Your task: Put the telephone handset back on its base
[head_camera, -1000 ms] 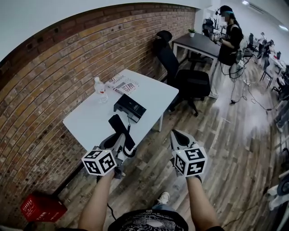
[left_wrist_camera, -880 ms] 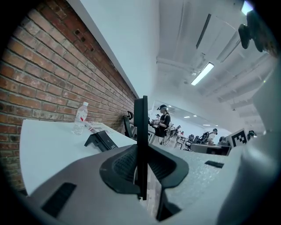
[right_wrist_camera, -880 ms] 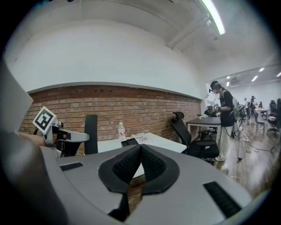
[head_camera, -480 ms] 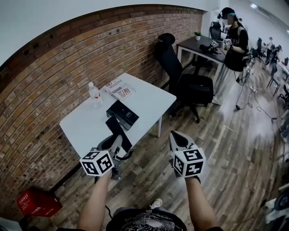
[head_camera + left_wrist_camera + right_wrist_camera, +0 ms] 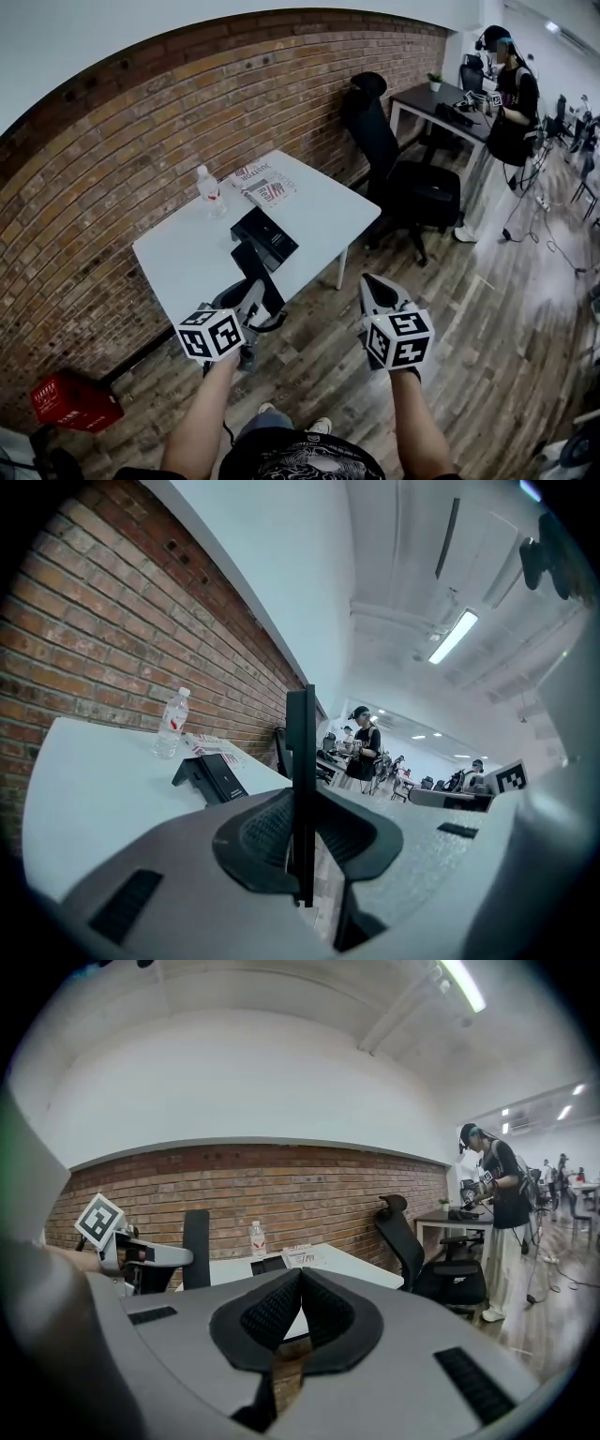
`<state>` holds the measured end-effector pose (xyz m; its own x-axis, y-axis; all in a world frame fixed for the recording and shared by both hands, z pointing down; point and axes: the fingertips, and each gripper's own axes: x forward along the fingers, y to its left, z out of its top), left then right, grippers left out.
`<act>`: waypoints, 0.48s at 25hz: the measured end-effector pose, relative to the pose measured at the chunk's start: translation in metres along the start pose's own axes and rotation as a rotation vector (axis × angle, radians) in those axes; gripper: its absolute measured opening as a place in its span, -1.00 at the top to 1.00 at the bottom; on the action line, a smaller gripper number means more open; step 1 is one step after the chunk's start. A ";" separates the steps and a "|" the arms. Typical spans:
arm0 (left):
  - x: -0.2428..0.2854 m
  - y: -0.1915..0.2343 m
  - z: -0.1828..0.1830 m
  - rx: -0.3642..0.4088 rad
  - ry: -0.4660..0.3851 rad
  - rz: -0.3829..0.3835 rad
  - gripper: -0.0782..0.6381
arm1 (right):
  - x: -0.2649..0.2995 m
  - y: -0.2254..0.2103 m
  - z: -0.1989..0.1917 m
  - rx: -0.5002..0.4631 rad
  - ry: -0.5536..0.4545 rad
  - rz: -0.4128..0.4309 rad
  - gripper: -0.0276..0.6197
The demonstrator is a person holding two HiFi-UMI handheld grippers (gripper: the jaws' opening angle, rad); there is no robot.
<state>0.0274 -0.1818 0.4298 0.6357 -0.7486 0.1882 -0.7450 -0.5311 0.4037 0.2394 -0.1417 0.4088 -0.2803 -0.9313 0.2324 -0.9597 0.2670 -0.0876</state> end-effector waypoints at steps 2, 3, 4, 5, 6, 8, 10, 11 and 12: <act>0.001 0.006 0.002 -0.021 -0.005 0.004 0.58 | 0.009 0.007 0.002 -0.007 0.002 0.022 0.91; 0.002 0.009 0.002 -0.030 -0.008 0.004 0.58 | 0.013 0.010 0.003 -0.011 0.003 0.033 0.91; 0.003 0.011 0.002 -0.040 -0.010 0.004 0.58 | 0.018 0.013 0.003 -0.015 0.004 0.044 0.91; 0.004 0.014 0.002 -0.048 -0.013 0.003 0.58 | 0.024 0.016 0.004 -0.019 0.005 0.054 0.91; 0.006 0.018 0.002 -0.057 -0.016 0.003 0.58 | 0.030 0.019 0.004 -0.022 0.005 0.063 0.91; 0.010 0.027 0.002 -0.073 -0.020 0.001 0.58 | 0.042 0.025 0.005 -0.029 0.004 0.080 0.91; 0.015 0.037 0.003 -0.091 -0.026 -0.003 0.58 | 0.056 0.030 0.008 -0.038 0.005 0.095 0.91; 0.018 0.044 0.005 -0.101 -0.029 -0.002 0.58 | 0.064 0.033 0.010 -0.042 0.006 0.101 0.91; 0.022 0.050 0.006 -0.114 -0.031 -0.001 0.58 | 0.071 0.035 0.011 -0.044 0.008 0.107 0.91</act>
<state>0.0030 -0.2268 0.4487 0.6285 -0.7611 0.1605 -0.7155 -0.4848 0.5031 0.1859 -0.2011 0.4114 -0.3816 -0.8949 0.2314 -0.9240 0.3760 -0.0699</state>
